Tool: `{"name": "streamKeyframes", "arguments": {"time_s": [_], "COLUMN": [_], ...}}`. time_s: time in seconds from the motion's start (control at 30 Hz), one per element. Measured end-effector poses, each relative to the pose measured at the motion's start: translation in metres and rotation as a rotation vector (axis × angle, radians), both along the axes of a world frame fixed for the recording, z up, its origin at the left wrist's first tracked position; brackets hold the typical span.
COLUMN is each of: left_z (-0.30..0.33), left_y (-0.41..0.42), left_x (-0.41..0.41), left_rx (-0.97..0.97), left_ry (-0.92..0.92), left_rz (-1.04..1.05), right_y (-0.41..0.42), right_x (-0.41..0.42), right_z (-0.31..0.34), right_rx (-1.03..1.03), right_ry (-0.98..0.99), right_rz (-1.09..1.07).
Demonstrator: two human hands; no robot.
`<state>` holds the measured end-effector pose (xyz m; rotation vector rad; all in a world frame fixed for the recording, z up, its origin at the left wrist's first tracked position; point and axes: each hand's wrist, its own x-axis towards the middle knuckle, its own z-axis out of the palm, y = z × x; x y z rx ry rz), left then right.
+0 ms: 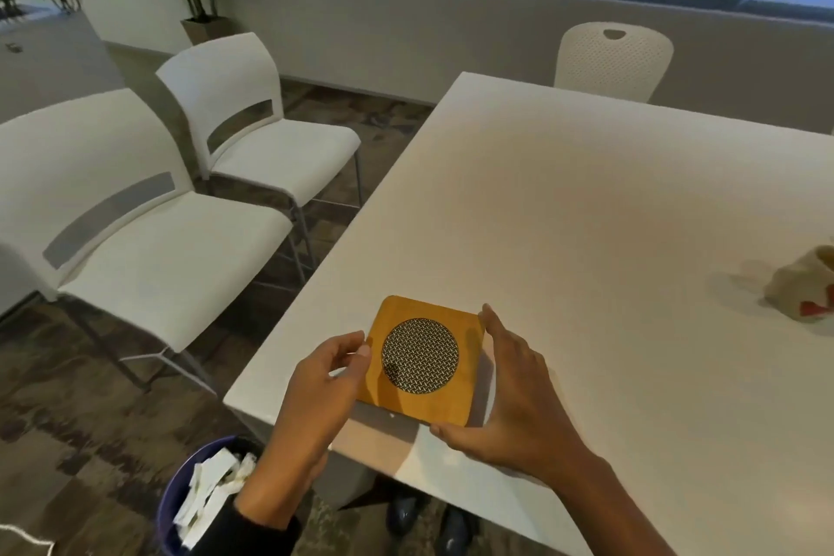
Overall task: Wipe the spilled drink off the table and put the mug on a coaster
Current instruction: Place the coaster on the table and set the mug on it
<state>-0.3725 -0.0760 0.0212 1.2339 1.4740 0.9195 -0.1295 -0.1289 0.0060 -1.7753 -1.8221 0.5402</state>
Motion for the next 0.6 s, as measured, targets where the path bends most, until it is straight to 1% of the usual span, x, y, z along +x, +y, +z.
{"name": "streamKeyframes", "arguments": {"time_s": [0.27, 0.6], "left_z": [0.002, 0.004], "left_y": [-0.009, -0.034], "left_x": [0.091, 0.229], "left_rx": [-0.024, -0.054], "left_ry": [-0.040, -0.005], "left_rz": [-0.138, -0.298], "right_y": [-0.037, -0.082], "right_x": [0.096, 0.233], "right_z": [0.007, 0.000], "right_rx": [0.007, -0.010], "right_ry": [-0.018, -0.030], "right_rz": [-0.054, -0.125]}}
